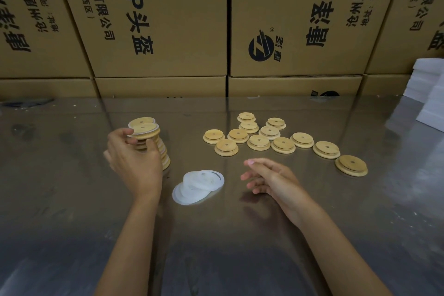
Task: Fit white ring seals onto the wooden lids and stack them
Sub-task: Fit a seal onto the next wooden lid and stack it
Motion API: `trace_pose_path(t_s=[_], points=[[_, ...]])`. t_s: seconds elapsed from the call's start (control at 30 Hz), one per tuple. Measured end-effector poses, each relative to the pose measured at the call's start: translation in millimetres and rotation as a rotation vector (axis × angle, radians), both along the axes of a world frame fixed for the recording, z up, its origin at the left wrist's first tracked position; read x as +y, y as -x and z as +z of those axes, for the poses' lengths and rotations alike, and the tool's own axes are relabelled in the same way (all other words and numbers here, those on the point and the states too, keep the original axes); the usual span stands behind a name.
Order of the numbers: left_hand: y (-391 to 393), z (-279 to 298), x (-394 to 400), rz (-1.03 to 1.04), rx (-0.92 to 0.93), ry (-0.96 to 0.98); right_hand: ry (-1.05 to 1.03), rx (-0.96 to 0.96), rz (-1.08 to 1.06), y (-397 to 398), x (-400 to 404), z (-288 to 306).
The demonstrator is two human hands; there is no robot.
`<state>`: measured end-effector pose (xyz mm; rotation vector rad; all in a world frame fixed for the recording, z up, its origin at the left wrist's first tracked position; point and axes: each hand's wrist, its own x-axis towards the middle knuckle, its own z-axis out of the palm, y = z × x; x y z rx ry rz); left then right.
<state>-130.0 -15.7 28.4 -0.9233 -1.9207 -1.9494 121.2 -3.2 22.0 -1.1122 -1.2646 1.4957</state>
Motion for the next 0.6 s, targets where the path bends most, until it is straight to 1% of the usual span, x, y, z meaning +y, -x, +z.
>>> trace_pose_path(t_s=[0.1,0.27,0.4,0.53,0.6], points=[[0.2,0.4,-0.3,0.044,0.055,0.02,0.003,-0.005,0.003,-0.1,-0.2,0.1],[-4.3,4.6,-2.1,0.079,0.074,0.071,0.001,-0.001,0.004,-0.3,-0.5,-0.3],[-8.5,2.9,-3.1,0.1,0.109,0.226,-0.002,0.003,0.005,-0.8,-0.5,-0.7],[-5.3,-2.8,-0.2,-0.025,0.189,0.43,0.0,0.003,0.009,-0.5,-0.9,0.1],[-6.2,-4.0,-0.2,-0.054,0.198,0.482,0.001,0.001,0.009,-0.8,-1.2,0.2]])
